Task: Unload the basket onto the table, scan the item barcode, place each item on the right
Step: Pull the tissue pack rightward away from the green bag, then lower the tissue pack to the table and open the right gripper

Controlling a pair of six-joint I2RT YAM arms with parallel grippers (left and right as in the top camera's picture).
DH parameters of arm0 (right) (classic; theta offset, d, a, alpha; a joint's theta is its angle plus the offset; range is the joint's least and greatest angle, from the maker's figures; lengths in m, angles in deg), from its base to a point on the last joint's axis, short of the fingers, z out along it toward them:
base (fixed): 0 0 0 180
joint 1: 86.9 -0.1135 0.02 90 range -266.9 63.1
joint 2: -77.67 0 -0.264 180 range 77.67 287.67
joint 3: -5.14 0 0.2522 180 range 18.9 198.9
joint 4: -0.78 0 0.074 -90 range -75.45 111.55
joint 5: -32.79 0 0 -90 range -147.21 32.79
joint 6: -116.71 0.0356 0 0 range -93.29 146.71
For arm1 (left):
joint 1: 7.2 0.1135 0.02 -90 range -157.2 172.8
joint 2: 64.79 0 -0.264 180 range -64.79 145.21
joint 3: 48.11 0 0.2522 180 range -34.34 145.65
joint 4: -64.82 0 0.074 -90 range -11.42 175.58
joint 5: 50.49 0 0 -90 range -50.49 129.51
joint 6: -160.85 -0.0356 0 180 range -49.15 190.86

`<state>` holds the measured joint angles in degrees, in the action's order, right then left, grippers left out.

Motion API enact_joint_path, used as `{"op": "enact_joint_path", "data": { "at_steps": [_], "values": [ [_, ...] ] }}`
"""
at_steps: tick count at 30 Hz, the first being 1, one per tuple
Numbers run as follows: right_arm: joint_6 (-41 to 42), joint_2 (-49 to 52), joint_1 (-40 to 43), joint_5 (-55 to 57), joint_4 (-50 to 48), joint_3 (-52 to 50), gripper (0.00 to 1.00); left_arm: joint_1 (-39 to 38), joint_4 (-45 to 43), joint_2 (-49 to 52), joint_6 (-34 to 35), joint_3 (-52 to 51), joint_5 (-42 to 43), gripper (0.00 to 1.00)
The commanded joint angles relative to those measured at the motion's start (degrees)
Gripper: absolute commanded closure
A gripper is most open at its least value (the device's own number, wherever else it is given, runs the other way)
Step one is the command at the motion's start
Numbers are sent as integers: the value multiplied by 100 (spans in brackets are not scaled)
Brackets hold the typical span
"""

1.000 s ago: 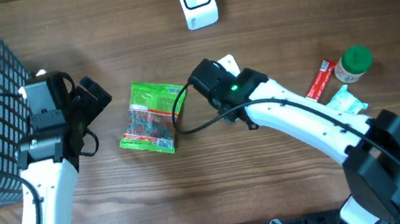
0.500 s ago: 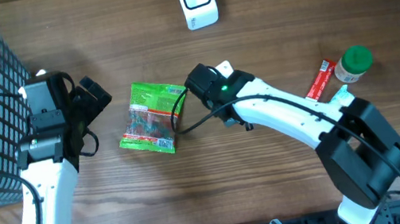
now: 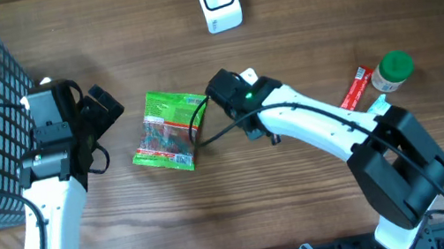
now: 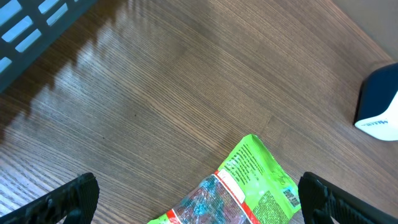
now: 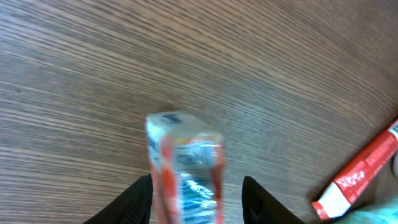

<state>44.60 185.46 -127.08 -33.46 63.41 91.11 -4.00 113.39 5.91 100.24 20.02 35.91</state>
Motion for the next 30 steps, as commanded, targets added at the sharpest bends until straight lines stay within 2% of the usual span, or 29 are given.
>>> {"op": "enact_joint_path", "data": {
  "at_steps": [1,3,6,8,12,13,23,24,25,30],
  "values": [
    [-9,-271,299,-494,92,299,52,35,-2,-9,-46,7,-57,0],
    [-238,-409,459,-962,92,299,50,35,-2,-9,-46,7,-57,0],
    [-1036,-494,739,-2391,114,299,47,35,-2,-9,-46,7,-57,0],
    [-1169,-492,874,-2846,181,280,43,35,-2,-9,-46,7,-57,0],
    [-1169,-487,968,-2708,153,136,41,35,-2,-9,-48,7,-57,0],
    [-1167,-487,968,-2618,109,79,28,35,-2,-9,-46,7,-57,0],
    [-1172,-487,968,-2354,22,-109,28,35,-2,-9,-46,7,-57,0],
    [-1172,-487,968,-2356,22,-109,24,35,0,-9,-46,7,-57,0],
    [-1169,-487,968,-2361,20,-109,0,35,-2,-9,-46,7,-57,0],
    [-1130,-487,968,-2380,2,-109,0,35,-2,-9,-46,7,-57,0]
  ]
}}
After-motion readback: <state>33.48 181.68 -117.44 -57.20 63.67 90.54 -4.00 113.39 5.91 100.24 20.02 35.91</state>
